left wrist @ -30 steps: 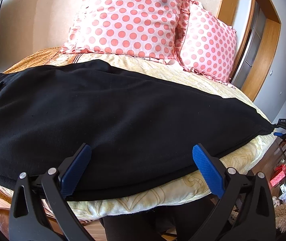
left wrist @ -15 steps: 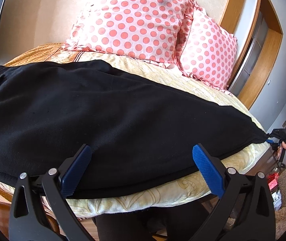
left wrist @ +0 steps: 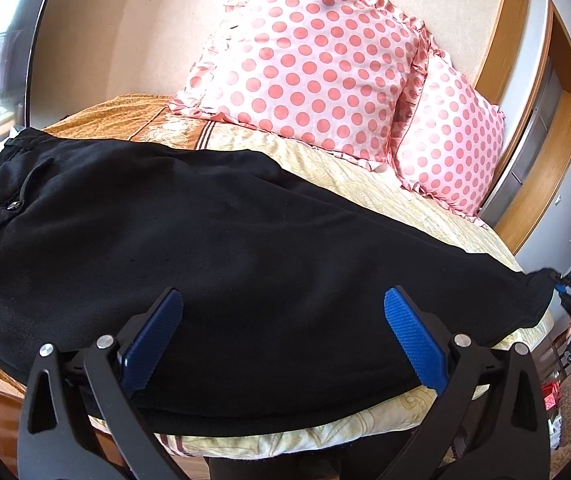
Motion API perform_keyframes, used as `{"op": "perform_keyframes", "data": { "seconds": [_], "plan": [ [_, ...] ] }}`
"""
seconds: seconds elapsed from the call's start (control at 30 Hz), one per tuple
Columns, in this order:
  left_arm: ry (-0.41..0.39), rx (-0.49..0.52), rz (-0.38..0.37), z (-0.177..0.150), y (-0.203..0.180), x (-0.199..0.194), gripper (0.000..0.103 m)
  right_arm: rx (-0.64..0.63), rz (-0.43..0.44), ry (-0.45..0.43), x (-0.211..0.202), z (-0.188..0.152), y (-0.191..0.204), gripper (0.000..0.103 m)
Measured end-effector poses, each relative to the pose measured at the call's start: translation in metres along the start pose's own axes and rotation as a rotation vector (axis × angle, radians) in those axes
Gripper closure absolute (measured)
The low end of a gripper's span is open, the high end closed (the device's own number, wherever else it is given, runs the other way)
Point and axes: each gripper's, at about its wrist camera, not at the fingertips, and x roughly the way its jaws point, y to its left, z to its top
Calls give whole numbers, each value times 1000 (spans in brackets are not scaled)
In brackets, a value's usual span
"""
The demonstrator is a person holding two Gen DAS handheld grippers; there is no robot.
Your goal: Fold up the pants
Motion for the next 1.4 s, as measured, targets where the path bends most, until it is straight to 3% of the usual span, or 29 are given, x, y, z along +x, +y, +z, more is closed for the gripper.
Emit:
{"op": "perform_keyframes", "data": {
  "seconds": [0.1,0.2,0.33,0.43,0.5,0.57,0.67,0.8,0.87,0.93,1.1,1.17,1.23,1.37,1.4],
  "plan": [
    [0,8,10,0,-1,1,2,-127,147,42,16,-7,72,89],
    [-3,-16,2,0,0,-2,2,-242,301,132,38,-35,148,89],
    [-19,-68,-14,2,5,-10,2,-374,517,316,67,-109,242,89],
    [-39,-71,5,2,7,-18,2,-469,633,521,88,-187,295,89],
    [-49,-64,25,1,8,-23,2,-550,622,673,103,-243,313,89],
    [-55,-56,44,0,12,-30,2,-584,571,744,116,-276,315,89],
    [-71,-60,66,-2,19,-37,2,-489,585,737,120,-272,315,89],
    [-85,-116,65,-1,32,-40,2,-516,663,575,93,-252,345,89],
    [-81,-141,64,-1,38,-40,2,-605,665,624,90,-268,355,89],
    [-84,-148,71,-2,42,-43,2,-602,661,665,94,-283,352,89],
    [-109,-157,102,-4,49,-53,2,-461,746,536,87,-269,351,89],
    [-111,-172,106,-4,53,-56,2,-533,761,506,81,-272,364,89],
    [-110,-177,117,-4,56,-58,2,-686,705,575,83,-298,375,89],
    [-122,-168,150,-5,61,-68,2,-806,635,700,91,-334,366,87],
    [-128,-168,158,-4,63,-71,2,-816,634,700,89,-336,363,80]
  ]
}}
